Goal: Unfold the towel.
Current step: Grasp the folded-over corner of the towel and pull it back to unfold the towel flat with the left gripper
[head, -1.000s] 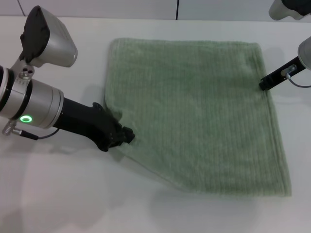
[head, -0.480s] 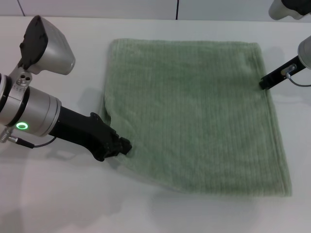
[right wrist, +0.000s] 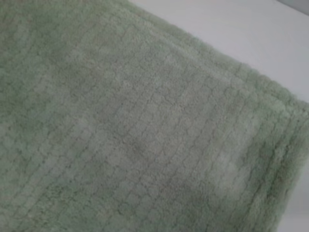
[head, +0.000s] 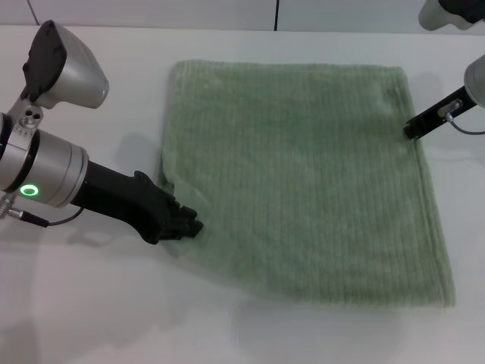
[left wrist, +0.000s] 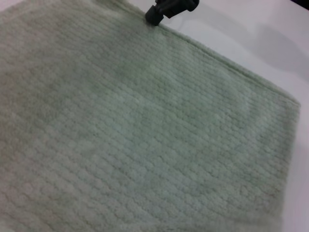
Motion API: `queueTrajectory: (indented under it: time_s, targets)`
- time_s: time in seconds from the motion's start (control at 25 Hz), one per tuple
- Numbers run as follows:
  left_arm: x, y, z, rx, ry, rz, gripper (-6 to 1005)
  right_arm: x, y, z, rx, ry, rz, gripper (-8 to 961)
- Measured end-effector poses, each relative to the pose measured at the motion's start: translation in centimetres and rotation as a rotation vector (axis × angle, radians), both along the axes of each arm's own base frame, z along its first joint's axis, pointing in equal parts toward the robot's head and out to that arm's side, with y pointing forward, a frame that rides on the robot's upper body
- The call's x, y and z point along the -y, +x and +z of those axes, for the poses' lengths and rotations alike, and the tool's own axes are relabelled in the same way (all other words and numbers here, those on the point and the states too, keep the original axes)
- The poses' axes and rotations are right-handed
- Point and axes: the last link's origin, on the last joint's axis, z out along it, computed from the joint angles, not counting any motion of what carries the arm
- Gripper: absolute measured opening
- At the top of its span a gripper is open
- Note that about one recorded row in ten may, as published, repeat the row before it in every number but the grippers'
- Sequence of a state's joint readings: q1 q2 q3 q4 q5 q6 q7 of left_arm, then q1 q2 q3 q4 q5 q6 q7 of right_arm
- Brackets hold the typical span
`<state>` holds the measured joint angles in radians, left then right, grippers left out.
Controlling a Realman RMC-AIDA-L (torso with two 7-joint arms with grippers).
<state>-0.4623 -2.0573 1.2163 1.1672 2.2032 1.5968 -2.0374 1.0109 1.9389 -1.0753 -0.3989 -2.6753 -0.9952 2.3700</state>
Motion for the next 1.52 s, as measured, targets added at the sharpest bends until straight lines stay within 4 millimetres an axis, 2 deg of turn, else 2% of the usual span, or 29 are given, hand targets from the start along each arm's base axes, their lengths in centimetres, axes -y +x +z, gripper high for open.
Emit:
queueTrajectory:
  time_s: [0.04, 0.52, 0.76, 1.16, 1.52]
  targets:
    - [0.0, 0.0, 0.0, 0.001, -0.004, 0.003, 75, 0.0, 0.0, 0.0, 0.0, 0.0, 0.0, 19]
    - [-0.2, -0.2, 1.0, 0.033, 0.012, -0.004, 399, 0.0, 0.1, 0.0, 0.001, 0.001, -0.001, 21]
    - [-1.2, -0.5, 0.8, 0.04, 0.076, -0.007, 401, 0.0, 0.0, 0.0, 0.001, 0.001, 0.001, 22]
    - [-2.1, -0.3, -2.5, 0.102, 0.01, -0.012, 399, -0.1, -0.2, -0.1, 0.0, 0.0, 0.003, 23]
    - [-2.3, -0.9, -4.6, 0.052, -0.01, -0.007, 397, -0.1, -0.3, -0.1, 0.001, -0.003, 0.01, 24]
